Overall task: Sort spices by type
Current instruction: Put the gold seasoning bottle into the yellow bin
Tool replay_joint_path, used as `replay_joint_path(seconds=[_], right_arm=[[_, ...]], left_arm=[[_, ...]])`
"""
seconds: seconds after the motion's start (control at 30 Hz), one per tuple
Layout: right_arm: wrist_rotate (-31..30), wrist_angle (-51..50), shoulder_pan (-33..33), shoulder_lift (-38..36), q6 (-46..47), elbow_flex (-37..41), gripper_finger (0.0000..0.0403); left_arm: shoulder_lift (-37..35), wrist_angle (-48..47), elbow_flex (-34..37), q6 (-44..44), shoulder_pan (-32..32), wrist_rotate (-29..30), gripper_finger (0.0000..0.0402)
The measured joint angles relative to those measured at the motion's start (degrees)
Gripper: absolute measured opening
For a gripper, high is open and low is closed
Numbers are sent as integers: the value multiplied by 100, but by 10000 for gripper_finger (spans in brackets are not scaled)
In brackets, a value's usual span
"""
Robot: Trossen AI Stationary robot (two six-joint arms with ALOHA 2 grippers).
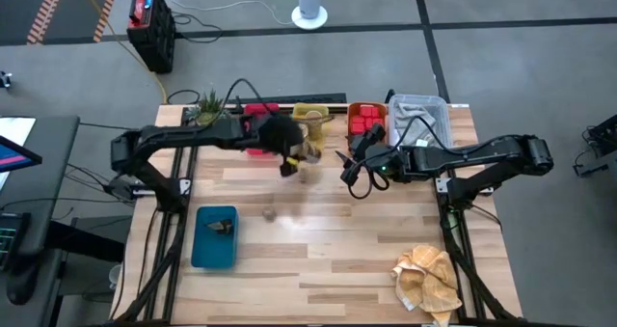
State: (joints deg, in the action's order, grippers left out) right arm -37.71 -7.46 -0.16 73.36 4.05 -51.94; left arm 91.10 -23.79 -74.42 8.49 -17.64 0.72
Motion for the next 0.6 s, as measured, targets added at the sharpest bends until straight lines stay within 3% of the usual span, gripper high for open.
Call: replay_joint_path(seconds=[0.2,0.37,0.6], right_arm=[[-1,-2,-29,0,0,0,276],[-2,-7,-28,0,-1,0,276],[-2,-24,-26,0,-1,0,276]], left_arm=[[587,-33,-609,187,-212,-131,267],[1028,-546,-1277,698,-238,317,267],[1421,-1076,-1767,871,-550,431,267]])
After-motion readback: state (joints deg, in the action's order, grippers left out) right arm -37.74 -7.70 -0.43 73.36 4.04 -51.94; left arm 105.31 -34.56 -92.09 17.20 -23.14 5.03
